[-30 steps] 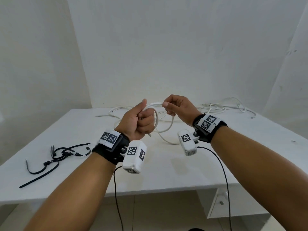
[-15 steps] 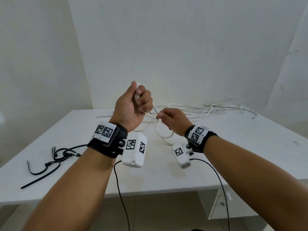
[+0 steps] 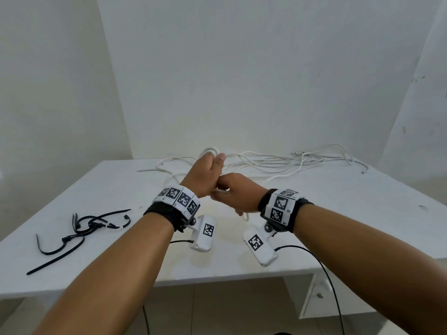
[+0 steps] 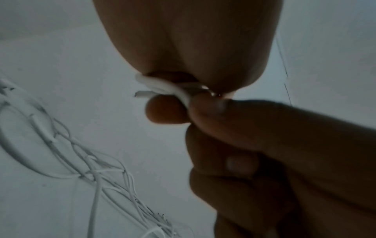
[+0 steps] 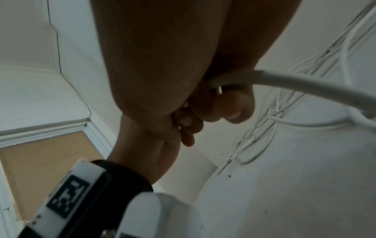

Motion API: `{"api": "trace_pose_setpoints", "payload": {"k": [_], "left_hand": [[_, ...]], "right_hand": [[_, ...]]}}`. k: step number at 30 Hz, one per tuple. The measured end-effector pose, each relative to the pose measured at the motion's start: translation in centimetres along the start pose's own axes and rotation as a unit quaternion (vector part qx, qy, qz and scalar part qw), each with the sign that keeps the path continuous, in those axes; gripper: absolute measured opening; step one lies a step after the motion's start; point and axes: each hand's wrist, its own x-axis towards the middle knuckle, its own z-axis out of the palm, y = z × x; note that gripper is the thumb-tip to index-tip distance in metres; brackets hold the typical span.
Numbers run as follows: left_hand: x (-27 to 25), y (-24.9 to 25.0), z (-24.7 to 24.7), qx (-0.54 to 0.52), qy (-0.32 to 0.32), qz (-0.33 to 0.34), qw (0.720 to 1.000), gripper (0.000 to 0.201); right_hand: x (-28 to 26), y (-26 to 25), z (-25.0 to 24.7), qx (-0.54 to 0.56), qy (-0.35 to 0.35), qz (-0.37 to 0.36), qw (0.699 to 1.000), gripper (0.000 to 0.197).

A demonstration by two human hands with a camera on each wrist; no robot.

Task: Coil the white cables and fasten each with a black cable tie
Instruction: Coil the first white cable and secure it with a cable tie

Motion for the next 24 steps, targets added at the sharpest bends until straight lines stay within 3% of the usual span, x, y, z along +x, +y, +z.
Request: {"api": "trace_pose_setpoints", "payload": {"k": [6, 10, 13, 16, 19, 24], "left_hand": [[0.2, -0.4, -0.5, 0.121, -0.076, -0.010, 0.990, 0.041], [-0.3, -2.0, -1.0, 0.125, -0.139, -0.049, 0.981, 0.049], [-1.0, -2.5, -0.9, 0.055, -0.194, -0.059, 0.978, 0.058], [-1.4, -1.6, -0.5, -0.100, -0.223, -0.074, 0.967, 0.057], [-1.7, -0.2, -0.5, -0.184, -0.229, -0.057, 0.954, 0.045], [-1.7, 1.5, -0.9, -0.313, -0.216, -0.035, 0.924, 0.044]], "right_hand": [[-0.3, 0.9, -2.2, -0.037, 0.052, 0.022, 0.998, 0.011], [-1.0, 1.4, -5.1, -0.037, 0.072, 0.027, 0.996, 0.010], [-1.3, 1.6, -6.6, -0.008, 0.068, 0.013, 0.998, 0.009], [-1.0, 2.0, -7.3, 0.029, 0.109, -0.004, 0.994, 0.007], [-0.8, 2.4, -7.8, 0.096, 0.154, -0.014, 0.983, 0.007], [-0.4, 3.6, -6.4, 0.195, 0.172, 0.024, 0.965, 0.019]]}}
